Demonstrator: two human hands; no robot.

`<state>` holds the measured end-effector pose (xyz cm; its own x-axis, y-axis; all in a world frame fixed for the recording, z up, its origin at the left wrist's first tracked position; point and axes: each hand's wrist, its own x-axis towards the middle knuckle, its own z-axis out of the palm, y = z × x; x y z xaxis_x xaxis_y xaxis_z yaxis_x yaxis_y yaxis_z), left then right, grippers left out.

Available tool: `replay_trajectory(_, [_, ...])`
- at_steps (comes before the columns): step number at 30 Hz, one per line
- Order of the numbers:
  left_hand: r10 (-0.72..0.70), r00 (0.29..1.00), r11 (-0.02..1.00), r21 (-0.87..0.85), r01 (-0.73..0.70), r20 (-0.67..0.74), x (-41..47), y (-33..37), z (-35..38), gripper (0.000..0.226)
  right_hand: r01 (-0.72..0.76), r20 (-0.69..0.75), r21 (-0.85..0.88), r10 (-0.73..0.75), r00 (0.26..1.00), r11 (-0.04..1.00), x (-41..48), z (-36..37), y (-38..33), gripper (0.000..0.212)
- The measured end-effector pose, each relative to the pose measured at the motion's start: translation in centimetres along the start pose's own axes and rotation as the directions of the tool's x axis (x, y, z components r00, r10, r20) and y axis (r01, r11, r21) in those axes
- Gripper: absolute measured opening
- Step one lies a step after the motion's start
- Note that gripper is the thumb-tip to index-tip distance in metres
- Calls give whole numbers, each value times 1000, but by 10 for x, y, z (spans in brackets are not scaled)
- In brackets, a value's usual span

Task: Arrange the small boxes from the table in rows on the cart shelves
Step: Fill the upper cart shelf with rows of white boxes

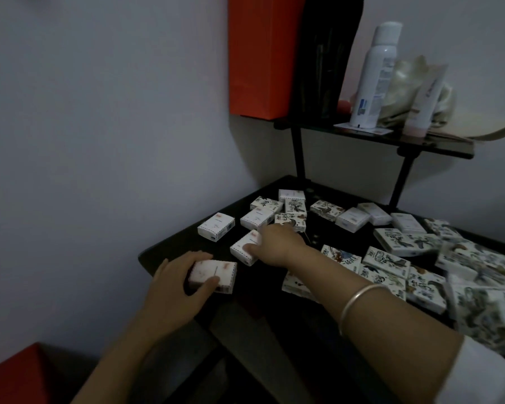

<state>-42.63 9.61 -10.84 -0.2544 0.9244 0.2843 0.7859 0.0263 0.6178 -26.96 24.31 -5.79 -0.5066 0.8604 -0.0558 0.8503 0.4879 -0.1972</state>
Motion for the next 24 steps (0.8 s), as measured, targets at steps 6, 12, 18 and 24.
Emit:
replay_trajectory(6, [25,998,989,-143,-32,-50,-9,19,-5,50,59,-187,428,24,982,902,-24,-5,8,45])
replay_trajectory(12, [-26,1000,935,-354,21,-9,-13,68,-2,51,134,-264,736,99,959,664,-62,-42,35,34])
replay_trajectory(18, [41,996,769,-639,15,73,-6,143,-1,38,164,-295,740,95,951,652,-130,-100,79,32])
replay_trajectory(24, [258,965,648,-748,-141,41,-10,248,-6,32,300,-487,691,117,866,657,-232,-167,118,35])
